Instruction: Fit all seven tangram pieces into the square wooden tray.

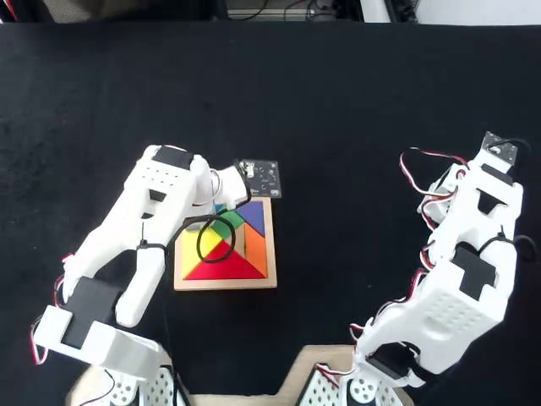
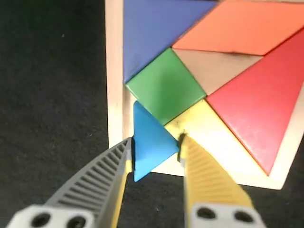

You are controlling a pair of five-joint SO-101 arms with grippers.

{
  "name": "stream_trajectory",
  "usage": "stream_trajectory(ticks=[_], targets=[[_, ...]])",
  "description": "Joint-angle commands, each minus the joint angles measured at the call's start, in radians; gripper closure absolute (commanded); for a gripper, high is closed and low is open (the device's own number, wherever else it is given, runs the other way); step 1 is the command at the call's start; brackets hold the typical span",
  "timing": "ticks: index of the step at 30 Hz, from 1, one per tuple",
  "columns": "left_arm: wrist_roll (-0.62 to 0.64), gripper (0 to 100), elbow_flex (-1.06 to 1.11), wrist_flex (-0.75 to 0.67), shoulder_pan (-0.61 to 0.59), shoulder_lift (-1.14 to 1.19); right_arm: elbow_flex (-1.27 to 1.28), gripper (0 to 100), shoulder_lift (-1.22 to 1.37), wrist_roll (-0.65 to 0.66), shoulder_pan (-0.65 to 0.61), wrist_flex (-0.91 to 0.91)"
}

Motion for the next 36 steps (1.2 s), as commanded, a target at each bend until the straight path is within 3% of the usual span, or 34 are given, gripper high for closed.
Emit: stream_trajectory(ticks=[1,18,29,36], targets=[[-0.029,74,-0.033,0.002,-0.008,-0.005,-0.044,98.8,-0.002,-0.003,-0.009,0.005],[-0.063,74,0.048,-0.055,-0.027,-0.006,-0.044,98.8,-0.002,-0.003,-0.009,0.006],[-0.057,74,0.127,-0.281,-0.042,-0.005,-0.044,98.8,-0.002,-0.003,-0.009,0.006],[-0.064,74,0.12,-0.342,-0.067,-0.003,-0.044,98.8,-0.002,-0.003,-0.009,0.006]])
